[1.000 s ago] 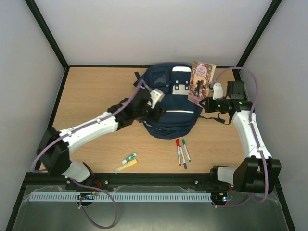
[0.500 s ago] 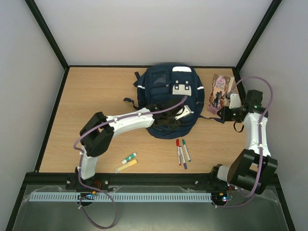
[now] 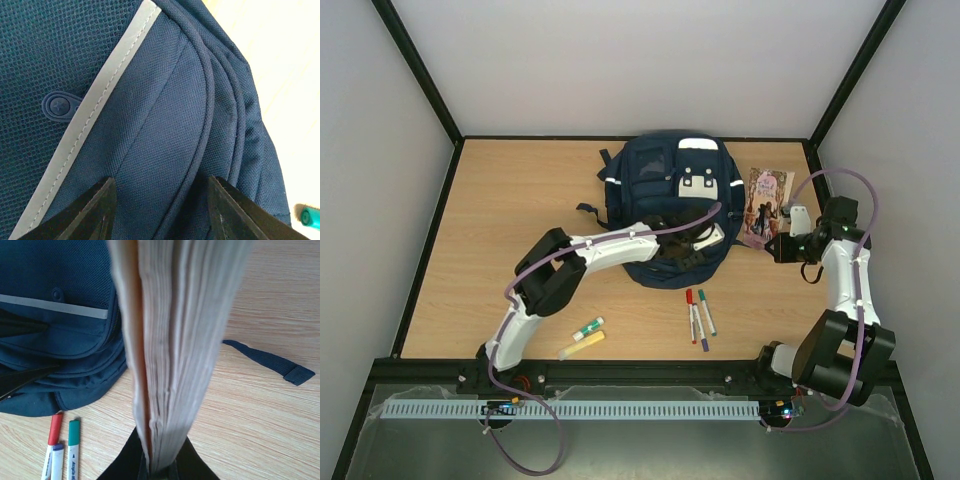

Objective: Pack the student bag
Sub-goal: Place the book in the student bag.

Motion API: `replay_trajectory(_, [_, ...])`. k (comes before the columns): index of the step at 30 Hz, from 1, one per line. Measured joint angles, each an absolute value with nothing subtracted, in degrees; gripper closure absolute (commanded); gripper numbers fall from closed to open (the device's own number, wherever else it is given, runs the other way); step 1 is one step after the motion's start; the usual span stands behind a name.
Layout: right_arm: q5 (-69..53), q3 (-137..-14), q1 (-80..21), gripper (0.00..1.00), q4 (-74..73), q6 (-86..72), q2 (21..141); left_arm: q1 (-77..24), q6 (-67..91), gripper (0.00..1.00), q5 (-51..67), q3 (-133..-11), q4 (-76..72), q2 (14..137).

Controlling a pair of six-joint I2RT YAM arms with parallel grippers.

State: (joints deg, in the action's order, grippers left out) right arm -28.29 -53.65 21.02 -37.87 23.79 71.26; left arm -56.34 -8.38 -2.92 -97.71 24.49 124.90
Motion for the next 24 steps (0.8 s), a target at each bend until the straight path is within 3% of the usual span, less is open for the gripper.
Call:
replay_trajectory(7, [-28.75, -53.39, 21.02, 0.99, -37.85, 23.79, 71.29, -57.06, -8.36, 0.45, -4.82, -98.02, 24.08, 125.56])
replay_trajectory(17, [-29.39, -53.36, 21.02, 0.99, -37.17, 22.92, 71.85, -57.58, -8.69, 0.7, -2.35, -92.77, 23.22, 119.22])
replay_trajectory(24, [-29.98, -52.69, 21.02, 0.99, -36.95, 22.57, 71.85, -57.98, -8.93, 0.57, 1.26, -93.6, 26.04, 120.66])
